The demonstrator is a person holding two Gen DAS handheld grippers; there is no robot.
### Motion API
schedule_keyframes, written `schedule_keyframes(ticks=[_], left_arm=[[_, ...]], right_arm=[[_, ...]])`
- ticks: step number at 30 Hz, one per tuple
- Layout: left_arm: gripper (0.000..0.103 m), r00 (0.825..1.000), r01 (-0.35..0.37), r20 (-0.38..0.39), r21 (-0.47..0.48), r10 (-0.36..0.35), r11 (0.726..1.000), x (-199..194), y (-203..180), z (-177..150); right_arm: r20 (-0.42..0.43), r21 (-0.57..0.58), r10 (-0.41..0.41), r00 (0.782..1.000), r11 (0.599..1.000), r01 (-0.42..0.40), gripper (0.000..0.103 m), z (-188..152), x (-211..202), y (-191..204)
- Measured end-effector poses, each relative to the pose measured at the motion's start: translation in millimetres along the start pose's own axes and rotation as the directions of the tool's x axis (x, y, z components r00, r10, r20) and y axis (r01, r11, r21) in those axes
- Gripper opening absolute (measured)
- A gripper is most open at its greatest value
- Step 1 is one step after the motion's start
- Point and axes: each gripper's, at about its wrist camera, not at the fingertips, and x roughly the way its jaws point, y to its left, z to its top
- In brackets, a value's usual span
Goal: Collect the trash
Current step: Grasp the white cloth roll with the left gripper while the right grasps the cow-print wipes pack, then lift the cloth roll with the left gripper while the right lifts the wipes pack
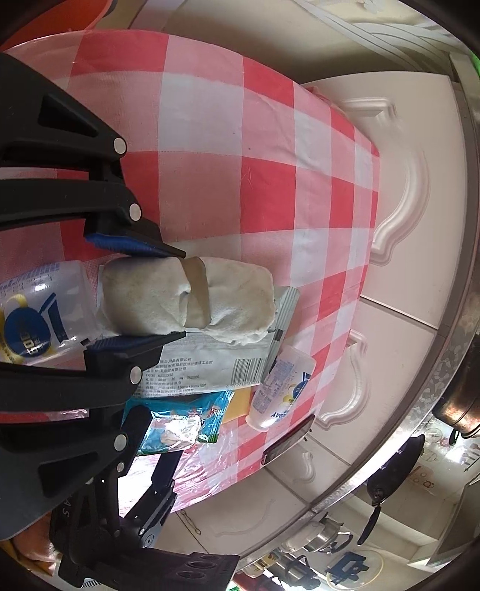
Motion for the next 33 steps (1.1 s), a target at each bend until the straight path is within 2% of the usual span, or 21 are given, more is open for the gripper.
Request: schedule_keyframes(ticks=[2,6,7,10,13,16,18,20,25,33], left_arm=[[0.037,1.000,0.000,0.009,-0.014,0.000,1.000,-4,3,-1],[0.037,1.000,0.003,0.012,-0.029,-0.002,1.000,-8,6,-5],[0.037,1.000,0.002,0.012,-0.028,-0.002,1.000,-9,5,-7],[0.037,1.000,0.004,0.013,-0.032,-0.003,0.999,-10,4,-9],[0.037,1.000,0.004,0.019,-0.042,-0.003,0.999,-11,5,-10],[0.037,1.000,0.009,0.027,-0.054,-0.008,0.998,-14,6,-11],[0.037,0.999,0.010,0.033,-0.067,-0.008,0.998,-17,9,-11],[0.037,0.999,0.014,0.045,-0.086,-0.010,0.996,-21,13,-12],[0.037,0.997,0.025,0.073,-0.113,-0.017,0.993,-30,18,-16],[0.037,0.990,0.057,0.134,-0.166,-0.035,0.985,-44,27,-20]], right_arm=[[-0.001,-0.004,0.019,1.000,1.000,-0.019,0.059,-2,-3,-3],[-0.016,0.001,0.023,1.000,1.000,-0.023,0.061,-2,-5,-4],[-0.020,0.004,0.022,1.000,1.000,-0.022,0.064,-1,-4,-2],[-0.021,0.018,0.016,1.000,1.000,-0.015,0.083,0,-2,3],[-0.012,-0.015,-0.019,1.000,1.000,0.019,0.083,-2,2,13],[0.018,-0.051,-0.048,0.999,0.997,0.049,0.075,-8,2,16],[0.027,-0.058,-0.049,0.998,0.997,0.050,0.063,-10,0,12],[0.027,-0.042,-0.027,0.999,0.999,0.028,0.055,-11,-4,4],[0.034,0.003,0.020,0.999,1.000,-0.021,0.049,-17,-15,-11],[0.103,0.001,0.024,0.994,1.000,-0.024,0.047,-18,-47,-10]])
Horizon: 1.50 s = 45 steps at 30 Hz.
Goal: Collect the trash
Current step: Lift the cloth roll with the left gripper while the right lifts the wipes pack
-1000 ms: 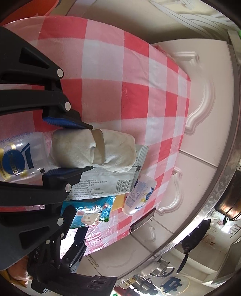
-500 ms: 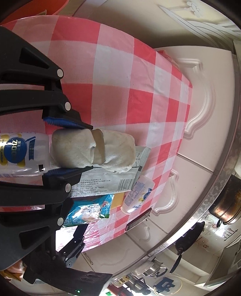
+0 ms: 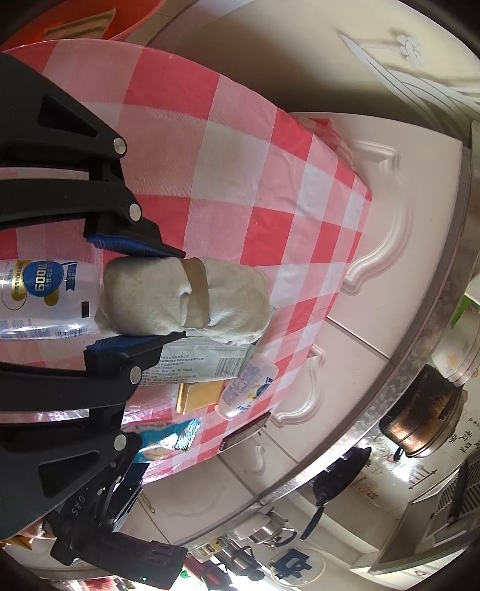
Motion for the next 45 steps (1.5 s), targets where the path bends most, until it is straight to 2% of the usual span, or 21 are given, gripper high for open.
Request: schedule_keyframes(ticks=[7,23,33,38,43,45], left_arm=[[0.037,0.999,-0.007,0.042,-0.027,0.008,1.000,-15,9,1],[0.037,0.994,-0.041,0.099,-0.100,0.051,0.994,-39,43,-5],[0.037,0.992,-0.072,0.090,-0.132,0.084,0.989,-48,56,-17],[0.037,0.990,-0.121,0.055,-0.143,0.130,0.982,-58,62,-36],[0.037,0.991,-0.122,0.035,-0.154,0.129,0.981,-60,57,-55],[0.037,0.994,-0.102,0.029,-0.154,0.107,0.983,-56,48,-60]], right_arm=[[0.045,-0.037,0.021,0.999,0.999,-0.020,0.047,6,-19,15],[0.044,-0.133,0.096,0.994,0.987,-0.090,0.047,1,-25,64],[0.013,-0.184,0.130,0.991,0.975,-0.125,0.047,-3,-19,89],[0.007,-0.178,0.127,0.992,0.976,-0.123,0.047,-5,-18,87],[0.007,-0.168,0.124,0.992,0.978,-0.121,0.047,-5,-17,83],[0.011,-0.165,0.121,0.993,0.979,-0.118,0.047,-4,-19,81]])
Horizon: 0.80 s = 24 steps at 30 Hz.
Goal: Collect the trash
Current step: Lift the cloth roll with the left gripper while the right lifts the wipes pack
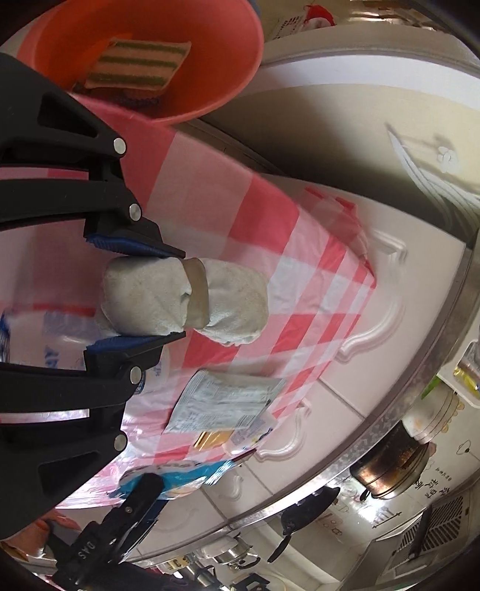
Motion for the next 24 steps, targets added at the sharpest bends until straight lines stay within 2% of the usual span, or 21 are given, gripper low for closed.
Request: schedule_keyframes(ticks=[10,24], left_arm=[[0.038,0.993,0.105,-0.052,0.068,-0.102,0.992,20,-54,-31],[0.038,0.997,0.073,0.003,0.046,-0.073,0.996,14,-40,-23]], right_arm=[[0.020,0.021,-0.020,1.000,1.000,0.019,0.047,1,-10,-10],[0.013,0.007,0.007,1.000,1.000,-0.007,0.047,0,-5,-1]])
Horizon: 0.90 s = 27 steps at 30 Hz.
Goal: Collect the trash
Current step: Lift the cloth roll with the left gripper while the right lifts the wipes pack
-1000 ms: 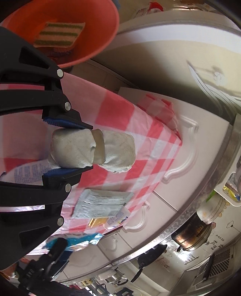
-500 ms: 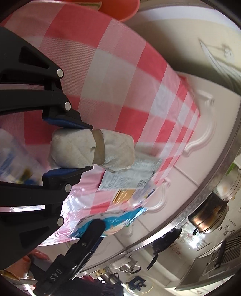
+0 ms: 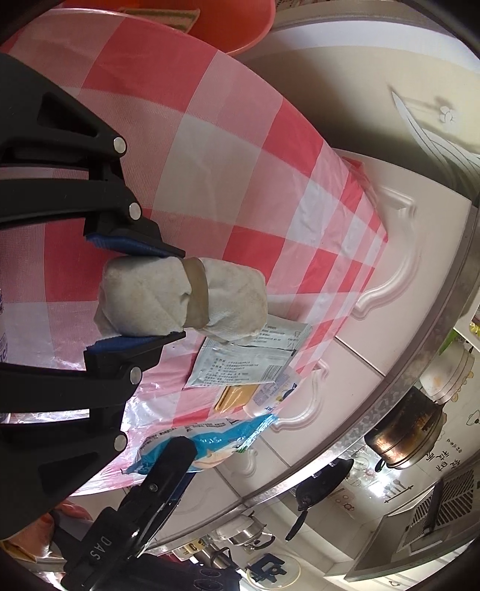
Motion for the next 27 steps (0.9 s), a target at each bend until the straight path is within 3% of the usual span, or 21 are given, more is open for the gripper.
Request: schedule_keyframes(ticks=[27], left_arm=[[0.038,0.998,-0.006,0.064,-0.031,0.008,0.999,-22,21,8]], right_arm=[[-0.055,-0.057,0.050,0.997,0.997,-0.053,0.048,3,25,26]])
